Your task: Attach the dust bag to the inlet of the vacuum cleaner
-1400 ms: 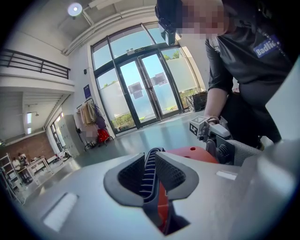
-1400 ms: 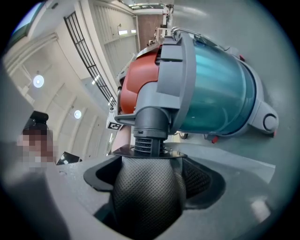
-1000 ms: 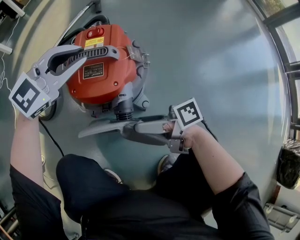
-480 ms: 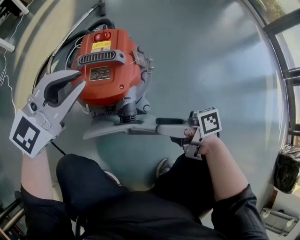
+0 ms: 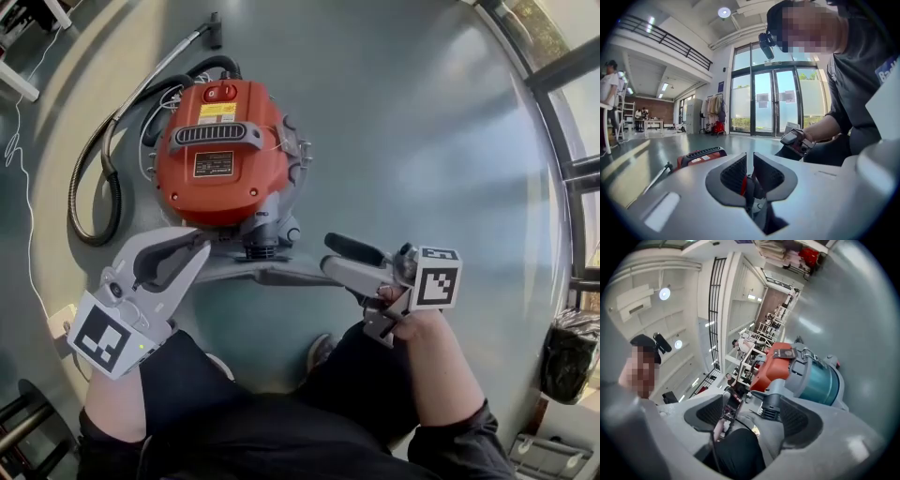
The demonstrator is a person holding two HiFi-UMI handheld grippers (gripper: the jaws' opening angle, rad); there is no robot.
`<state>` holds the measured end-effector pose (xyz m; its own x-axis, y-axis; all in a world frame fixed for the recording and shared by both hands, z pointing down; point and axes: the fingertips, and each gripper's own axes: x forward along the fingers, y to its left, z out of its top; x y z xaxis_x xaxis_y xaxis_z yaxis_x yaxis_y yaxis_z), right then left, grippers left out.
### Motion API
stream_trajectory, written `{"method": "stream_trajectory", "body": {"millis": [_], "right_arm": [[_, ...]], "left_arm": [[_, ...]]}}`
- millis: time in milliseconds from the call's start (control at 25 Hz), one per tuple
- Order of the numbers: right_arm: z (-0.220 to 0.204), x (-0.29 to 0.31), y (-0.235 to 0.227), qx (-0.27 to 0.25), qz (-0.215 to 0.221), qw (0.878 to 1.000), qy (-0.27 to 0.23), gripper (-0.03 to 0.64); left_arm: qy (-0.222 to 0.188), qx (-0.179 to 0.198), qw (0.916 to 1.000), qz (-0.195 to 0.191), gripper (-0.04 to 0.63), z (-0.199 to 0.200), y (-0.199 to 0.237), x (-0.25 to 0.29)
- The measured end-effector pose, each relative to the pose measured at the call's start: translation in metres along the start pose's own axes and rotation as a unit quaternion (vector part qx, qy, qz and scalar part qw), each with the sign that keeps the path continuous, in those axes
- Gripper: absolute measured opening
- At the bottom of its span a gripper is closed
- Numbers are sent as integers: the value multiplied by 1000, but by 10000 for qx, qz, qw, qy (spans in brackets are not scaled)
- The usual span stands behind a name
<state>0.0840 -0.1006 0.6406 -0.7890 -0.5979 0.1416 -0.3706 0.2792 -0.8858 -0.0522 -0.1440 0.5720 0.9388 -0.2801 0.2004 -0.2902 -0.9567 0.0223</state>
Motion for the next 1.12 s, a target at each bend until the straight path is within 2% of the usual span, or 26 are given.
{"method": "stream_trajectory", "body": {"millis": [160,320,520,720,880,1120], "right_arm": [[0,11,8,-964,-509,9940,63,364],[2,10,14,-1581,-723,9846,159,341],[11,5,30,-1810,-747,9806,77,290],[22,1,53,-2101,-857,9738,-138,214],[37,-5,75,-2400,-1065,9637,-475,151],[35,-8,127,-2995,-1237,9453,-381,118]], "left_arm": [[124,-212,9995,196,58,-9,-8,-3],[268,-215,9987,380,48,-14,-15,-5],[450,-200,9985,258,45,-14,-25,-1],[452,-398,9979,232,41,5,-35,-2],[726,-259,9969,123,41,23,-53,-9],[1002,-293,9945,-17,43,64,-69,-25]]}}
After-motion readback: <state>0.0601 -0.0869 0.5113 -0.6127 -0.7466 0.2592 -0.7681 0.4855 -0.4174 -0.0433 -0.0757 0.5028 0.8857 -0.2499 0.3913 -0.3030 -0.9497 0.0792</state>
